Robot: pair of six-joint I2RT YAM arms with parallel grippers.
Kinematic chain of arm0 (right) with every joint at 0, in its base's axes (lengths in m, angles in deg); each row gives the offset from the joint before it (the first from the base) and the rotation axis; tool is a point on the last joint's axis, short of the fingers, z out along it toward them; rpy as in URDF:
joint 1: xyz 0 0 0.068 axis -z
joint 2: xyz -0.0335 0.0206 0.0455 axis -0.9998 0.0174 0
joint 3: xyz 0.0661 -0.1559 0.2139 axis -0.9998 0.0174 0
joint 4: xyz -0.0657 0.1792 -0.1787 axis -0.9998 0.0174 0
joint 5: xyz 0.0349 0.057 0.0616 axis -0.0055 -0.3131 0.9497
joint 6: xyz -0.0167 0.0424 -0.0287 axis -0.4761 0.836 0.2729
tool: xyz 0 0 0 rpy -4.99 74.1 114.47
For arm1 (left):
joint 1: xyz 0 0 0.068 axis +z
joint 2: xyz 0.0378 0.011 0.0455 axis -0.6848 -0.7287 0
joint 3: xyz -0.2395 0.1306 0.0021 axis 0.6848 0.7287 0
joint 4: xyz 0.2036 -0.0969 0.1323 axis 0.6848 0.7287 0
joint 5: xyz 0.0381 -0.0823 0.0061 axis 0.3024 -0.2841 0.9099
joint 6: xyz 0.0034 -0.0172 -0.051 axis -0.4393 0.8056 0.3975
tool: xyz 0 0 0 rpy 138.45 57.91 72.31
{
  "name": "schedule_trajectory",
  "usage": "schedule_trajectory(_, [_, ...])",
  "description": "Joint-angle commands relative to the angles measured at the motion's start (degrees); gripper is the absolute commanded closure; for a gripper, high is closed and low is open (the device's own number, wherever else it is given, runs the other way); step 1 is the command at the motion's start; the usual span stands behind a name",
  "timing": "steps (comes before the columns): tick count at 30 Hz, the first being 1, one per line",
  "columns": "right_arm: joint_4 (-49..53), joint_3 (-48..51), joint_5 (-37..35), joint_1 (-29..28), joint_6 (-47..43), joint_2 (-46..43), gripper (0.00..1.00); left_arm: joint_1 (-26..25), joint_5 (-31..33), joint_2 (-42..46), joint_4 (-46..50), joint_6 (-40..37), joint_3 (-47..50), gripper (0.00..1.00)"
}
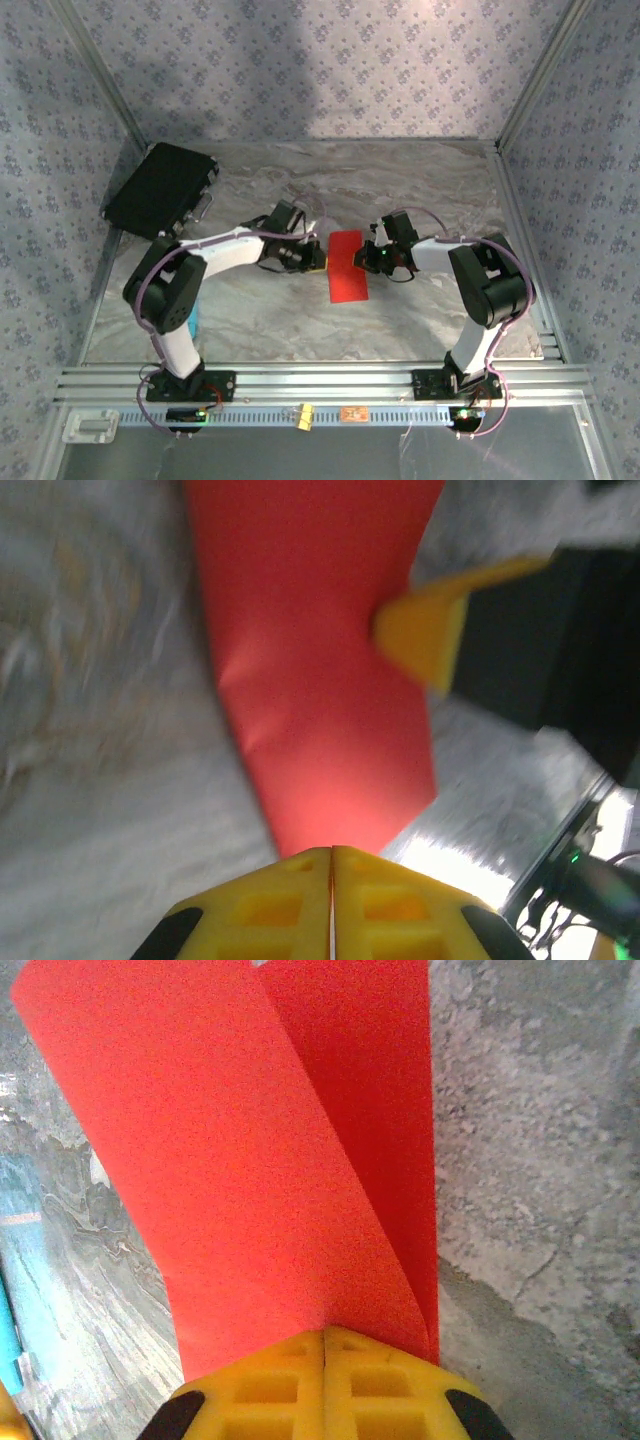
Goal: Fold a paper plane with a square sheet of paper (pick it up from the middle)
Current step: First fold the square sheet of paper in half at the center of the table.
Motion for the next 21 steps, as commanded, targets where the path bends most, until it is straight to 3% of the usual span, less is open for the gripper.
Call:
schedule_trajectory(1, [9.8,2.3,-7.5,1.0,0.2,2.5,1.0,0.0,-2.3,-4.5,-0.7,0.4,-6.0,0.91])
schedule_trajectory(11, [9.8,2.3,-7.2,0.9,0.0,2.6,1.0,0.5,-1.8,-12.5,-1.4,-0.4,-11.9,0.91])
schedule_trajectory(21, [9.0,2.7,-7.1,0.7,0.2,3.0,1.0,1.0,0.2,-16.9,-2.5,-0.7,-6.4,0.91])
